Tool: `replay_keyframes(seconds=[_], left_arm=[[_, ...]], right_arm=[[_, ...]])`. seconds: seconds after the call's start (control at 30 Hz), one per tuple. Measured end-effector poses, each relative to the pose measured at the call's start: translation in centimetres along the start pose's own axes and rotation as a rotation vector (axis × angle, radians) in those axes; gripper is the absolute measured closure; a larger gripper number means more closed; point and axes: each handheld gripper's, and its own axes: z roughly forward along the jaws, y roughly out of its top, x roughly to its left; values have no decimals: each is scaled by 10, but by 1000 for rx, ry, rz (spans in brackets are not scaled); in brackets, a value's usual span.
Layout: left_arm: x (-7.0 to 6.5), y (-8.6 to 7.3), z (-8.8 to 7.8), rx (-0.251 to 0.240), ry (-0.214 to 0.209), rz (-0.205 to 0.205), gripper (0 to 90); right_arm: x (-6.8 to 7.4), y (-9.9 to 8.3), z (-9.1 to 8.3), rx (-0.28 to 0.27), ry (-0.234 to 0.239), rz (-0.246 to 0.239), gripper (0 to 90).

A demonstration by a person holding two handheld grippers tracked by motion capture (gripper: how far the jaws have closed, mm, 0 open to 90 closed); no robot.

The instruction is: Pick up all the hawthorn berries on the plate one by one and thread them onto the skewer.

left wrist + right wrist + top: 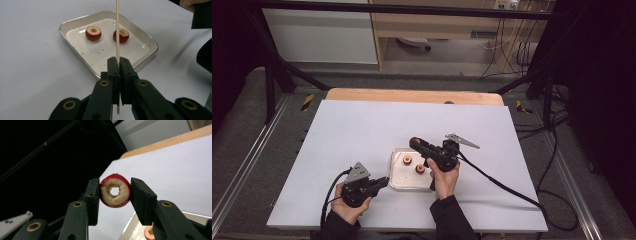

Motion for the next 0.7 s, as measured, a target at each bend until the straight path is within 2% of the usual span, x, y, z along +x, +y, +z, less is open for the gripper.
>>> replay_keyframes(seconds=[0.03, 0.1, 0.13, 0.17, 0.37, 0.43, 0.7], left_arm=[[-1, 0, 0, -5, -2, -7, 880], [-1, 0, 1, -13, -6, -17, 880], [-2, 0, 1, -17, -11, -22, 880], [-2, 0, 2, -20, -17, -28, 880], [-4, 1, 5, -34, -38, -41, 880], [-5, 2, 6, -36, -42, -43, 880], [-6, 3, 6, -46, -59, -41, 880]], right_arm=[[0, -2, 2, -36, 10, 20, 609], [0, -5, 3, -75, 19, 27, 609], [0, -5, 3, -75, 19, 27, 609], [1, -6, 3, -107, 29, 36, 610], [2, -10, 4, -168, 60, 51, 610], [2, -13, 5, -186, 83, 71, 610], [0, -18, 7, -204, 110, 68, 610]])
